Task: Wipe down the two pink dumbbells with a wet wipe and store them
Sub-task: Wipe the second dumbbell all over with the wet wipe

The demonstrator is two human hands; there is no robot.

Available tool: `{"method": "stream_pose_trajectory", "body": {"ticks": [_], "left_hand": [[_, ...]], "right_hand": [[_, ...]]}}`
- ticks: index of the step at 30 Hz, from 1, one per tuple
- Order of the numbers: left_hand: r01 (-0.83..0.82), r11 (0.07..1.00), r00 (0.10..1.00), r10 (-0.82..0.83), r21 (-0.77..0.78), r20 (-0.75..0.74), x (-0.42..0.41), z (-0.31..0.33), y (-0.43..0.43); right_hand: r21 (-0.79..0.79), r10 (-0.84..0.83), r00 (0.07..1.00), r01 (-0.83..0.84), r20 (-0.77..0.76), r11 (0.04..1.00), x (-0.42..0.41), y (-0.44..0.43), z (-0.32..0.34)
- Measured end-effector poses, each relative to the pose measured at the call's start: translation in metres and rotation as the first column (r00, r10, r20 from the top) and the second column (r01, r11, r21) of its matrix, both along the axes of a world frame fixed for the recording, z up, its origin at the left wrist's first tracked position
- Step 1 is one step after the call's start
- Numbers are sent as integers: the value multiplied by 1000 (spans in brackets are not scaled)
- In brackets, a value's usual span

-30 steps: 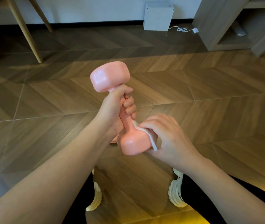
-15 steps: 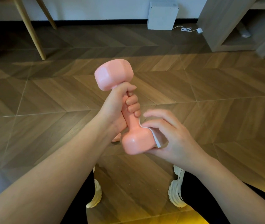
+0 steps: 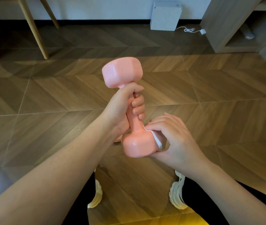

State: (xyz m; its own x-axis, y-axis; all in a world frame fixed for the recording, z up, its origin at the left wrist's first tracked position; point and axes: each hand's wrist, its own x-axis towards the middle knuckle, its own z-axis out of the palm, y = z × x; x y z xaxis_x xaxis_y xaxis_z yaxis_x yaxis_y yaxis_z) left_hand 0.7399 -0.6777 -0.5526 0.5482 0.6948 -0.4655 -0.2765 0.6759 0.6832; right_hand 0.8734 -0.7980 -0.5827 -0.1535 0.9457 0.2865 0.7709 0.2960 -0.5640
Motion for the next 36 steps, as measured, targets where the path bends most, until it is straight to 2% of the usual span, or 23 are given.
{"method": "stream_pose_trajectory", "body": {"ticks": [4, 7, 9, 12, 14, 16, 18, 20, 25, 27, 32, 36], "left_hand": [[58, 998, 998, -58, 24, 18, 3, -3, -4], [92, 995, 994, -94, 32, 57, 4, -2, -2], [86, 996, 993, -88, 28, 77, 3, -1, 0], [70, 997, 996, -72, 35, 47, 3, -3, 0], [61, 997, 998, -62, 47, 17, 3, -5, -1], [49, 998, 999, -50, 46, 11, 4, -4, 1], [18, 999, 1000, -18, 41, 19, 5, -2, 4], [-19, 999, 1000, 18, 47, 22, 4, -2, 6], [7, 992, 1000, -8, 128, 5, 4, -9, 2], [48, 991, 997, -54, 122, 51, 3, -9, 2], [158, 983, 957, -176, 96, 231, -2, -5, 3], [176, 977, 917, -206, 117, 342, -5, -4, 1]], "right_hand": [[-253, 82, 997, -81, -6, 964, -1, 6, 0], [-124, -3, 1000, 6, 28, 992, 0, 2, -1], [-62, -58, 998, 56, -25, 996, -1, -2, -1], [-161, -16, 998, 6, -60, 987, -4, 0, -5], [-189, 24, 1000, -25, -4, 982, -7, 3, -7], [-95, -19, 997, 26, 73, 995, -6, 2, -6], [12, -110, 992, 109, 54, 994, -5, -2, -5], [27, -123, 992, 122, 16, 992, -5, -4, -4], [-246, 40, 999, -35, 16, 969, -4, 5, -2], [-262, 41, 999, -46, -24, 964, -2, 4, -1], [-189, -65, 974, 23, -218, 982, 0, -8, 5], [-183, -37, 969, -9, -244, 983, -4, -7, 3]]}}
